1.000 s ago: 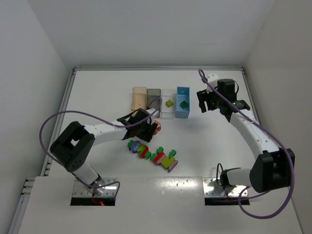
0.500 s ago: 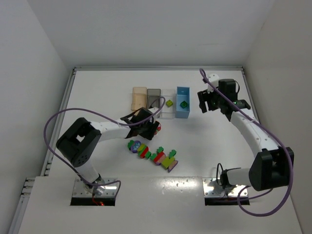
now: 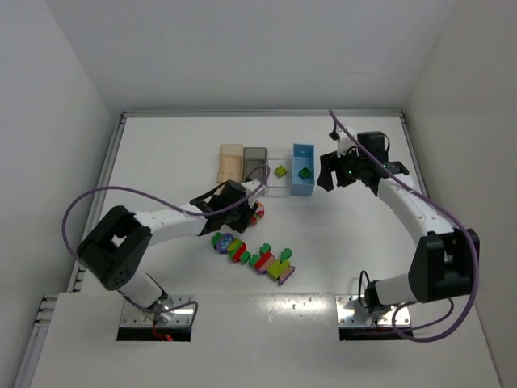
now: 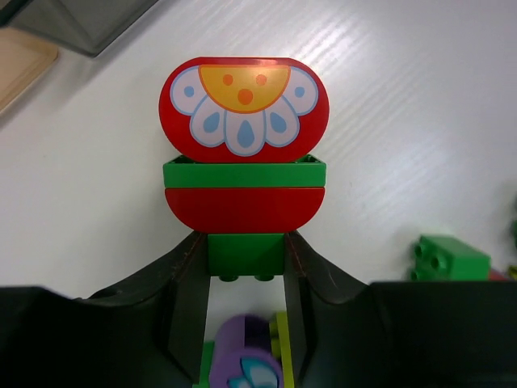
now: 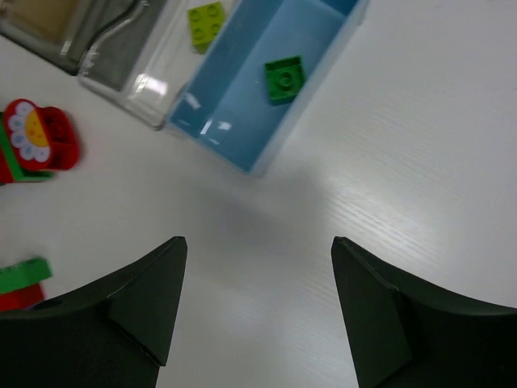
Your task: Sort the legos into containers by color
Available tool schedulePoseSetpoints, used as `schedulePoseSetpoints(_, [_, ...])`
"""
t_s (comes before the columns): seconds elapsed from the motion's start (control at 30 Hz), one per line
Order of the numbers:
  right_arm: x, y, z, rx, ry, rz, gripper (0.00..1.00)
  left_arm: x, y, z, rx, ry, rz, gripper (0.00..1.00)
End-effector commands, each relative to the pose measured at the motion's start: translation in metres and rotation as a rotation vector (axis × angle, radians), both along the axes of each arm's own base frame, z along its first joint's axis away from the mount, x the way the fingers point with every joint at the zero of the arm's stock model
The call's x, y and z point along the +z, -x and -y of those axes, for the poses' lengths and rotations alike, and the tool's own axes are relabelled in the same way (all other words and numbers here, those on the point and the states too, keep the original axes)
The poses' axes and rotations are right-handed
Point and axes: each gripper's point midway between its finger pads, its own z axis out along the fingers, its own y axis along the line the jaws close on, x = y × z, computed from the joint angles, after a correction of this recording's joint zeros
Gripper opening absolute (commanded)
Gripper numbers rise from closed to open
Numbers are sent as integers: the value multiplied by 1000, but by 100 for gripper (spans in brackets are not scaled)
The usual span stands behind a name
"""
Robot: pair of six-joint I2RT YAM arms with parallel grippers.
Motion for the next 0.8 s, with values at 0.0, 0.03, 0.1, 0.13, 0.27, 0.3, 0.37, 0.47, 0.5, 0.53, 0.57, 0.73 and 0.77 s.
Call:
schedulePoseSetpoints(0.0, [26, 6, -48, 118, -253, -43, 73, 41, 13, 7, -101, 81, 105, 25])
schedulePoseSetpoints(0.03, [25, 8, -55, 129, -297, -69, 73, 48, 16, 6, -117, 97, 122, 25])
schedulePoseSetpoints(0.1, [25, 18, -77, 151, -439, -164, 77, 73, 23, 6, -151, 137, 190, 25])
schedulePoseSetpoints(0.13, [28, 17, -83, 159, -483, -169, 78, 78, 30, 8, -167, 146, 197, 24])
schedulePoseSetpoints(0.27, [39, 32, -113, 239, -661, -282, 78, 102, 44, 17, -240, 179, 274, 24])
schedulePoseSetpoints(0.3, [45, 33, -116, 252, -689, -290, 78, 100, 44, 15, -234, 168, 271, 24])
schedulePoseSetpoints(0.37, [47, 41, -132, 304, -745, -343, 78, 104, 48, 18, -247, 174, 282, 24])
schedulePoseSetpoints(0.47, [56, 47, -144, 358, -788, -362, 78, 111, 51, 23, -258, 184, 298, 24])
schedulePoseSetpoints(0.5, [57, 45, -145, 354, -792, -368, 78, 112, 49, 21, -254, 173, 308, 24])
schedulePoseSetpoints(0.53, [62, 47, -149, 380, -795, -367, 78, 112, 50, 22, -252, 165, 314, 24])
schedulePoseSetpoints(0.57, [59, 48, -150, 386, -800, -382, 78, 112, 50, 22, -252, 165, 315, 23])
schedulePoseSetpoints(0.73, [52, 60, -160, 423, -803, -431, 78, 118, 44, 23, -240, 155, 361, 23])
schedulePoseSetpoints(0.77, [48, 65, -163, 427, -801, -445, 78, 122, 45, 26, -250, 163, 368, 23])
